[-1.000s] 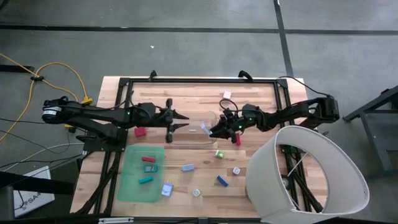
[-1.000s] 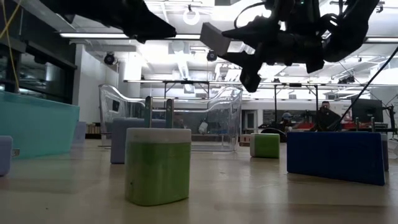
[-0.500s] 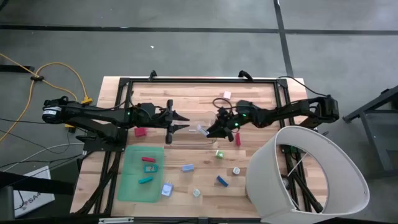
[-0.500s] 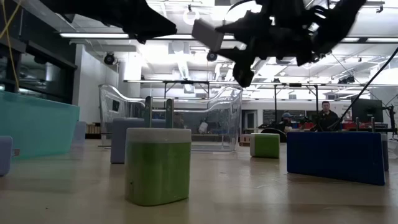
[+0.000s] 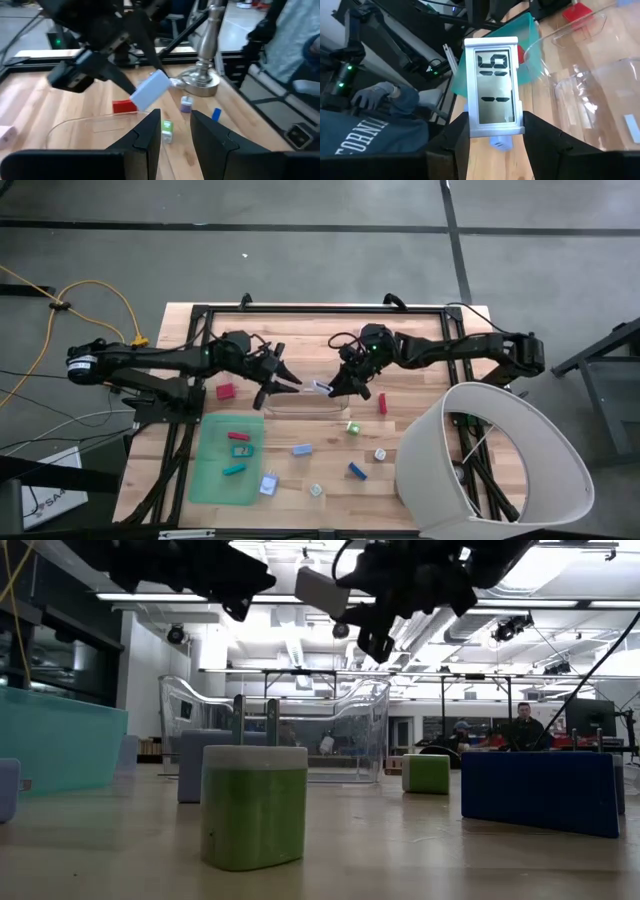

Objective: Pick & Place Office items
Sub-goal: Put the white digital clock into the green bin

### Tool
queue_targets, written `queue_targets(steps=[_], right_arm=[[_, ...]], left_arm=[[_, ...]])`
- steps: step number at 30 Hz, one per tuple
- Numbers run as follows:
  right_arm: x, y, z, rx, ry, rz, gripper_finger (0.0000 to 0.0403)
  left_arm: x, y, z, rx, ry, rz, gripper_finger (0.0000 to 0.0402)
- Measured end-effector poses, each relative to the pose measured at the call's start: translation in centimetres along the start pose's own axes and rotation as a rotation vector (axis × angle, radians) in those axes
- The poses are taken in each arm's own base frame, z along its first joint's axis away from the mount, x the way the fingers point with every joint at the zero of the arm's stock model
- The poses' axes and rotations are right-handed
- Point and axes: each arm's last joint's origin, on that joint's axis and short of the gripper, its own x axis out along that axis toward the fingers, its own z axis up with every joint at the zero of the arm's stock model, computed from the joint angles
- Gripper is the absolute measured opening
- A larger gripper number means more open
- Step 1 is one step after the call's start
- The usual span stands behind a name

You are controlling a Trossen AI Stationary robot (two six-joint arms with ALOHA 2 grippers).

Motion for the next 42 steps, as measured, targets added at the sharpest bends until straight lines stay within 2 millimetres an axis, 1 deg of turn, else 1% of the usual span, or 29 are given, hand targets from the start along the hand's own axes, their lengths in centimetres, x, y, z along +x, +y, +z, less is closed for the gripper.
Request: queue_targets(steps=[9, 13, 19, 25, 32, 35, 40, 42], right_arm=[[0.5, 0.7, -0.2, -0.009, 0.010, 0.019, 0.0142], [0.7, 0.9, -0.4, 0.002, 0.013, 0.021, 0.0142], [0.7, 1.0, -0.1, -0.004, -0.005, 0.030, 0.0142], [0.7, 1.2, 0.1, -0.021, -0.028, 0.043, 0.0142], [0.9, 1.5, 0.1, -0.037, -0.036, 0.057, 0.0142], [0.9, 1.6, 0.2, -0.042, -0.039, 0.062, 0.0142], [1.0, 1.6, 0.2, -0.043, -0.040, 0.062, 0.0142], [1.0, 1.7, 0.1, -0.039, -0.038, 0.065, 0.0142]], left_arm=[[-0.3, 0.6, 0.2, 0.008, -0.020, 0.020, 0.0101], [-0.3, 0.6, 0.5, 0.022, -0.048, 0.021, 0.0116], [0.0, 0.0, 0.6, 0.046, -0.057, -0.006, 0.0143], [0.3, -0.7, 0.8, 0.097, -0.076, -0.037, 0.0145], [0.3, -0.6, 1.0, 0.104, -0.094, -0.025, 0.0145], [0.9, -0.4, 0.5, 0.092, -0.080, -0.027, 0.0145], [2.4, 0.3, -0.5, 0.088, -0.079, -0.046, 0.0145], [2.7, 0.4, -0.5, 0.095, -0.090, -0.046, 0.0145]])
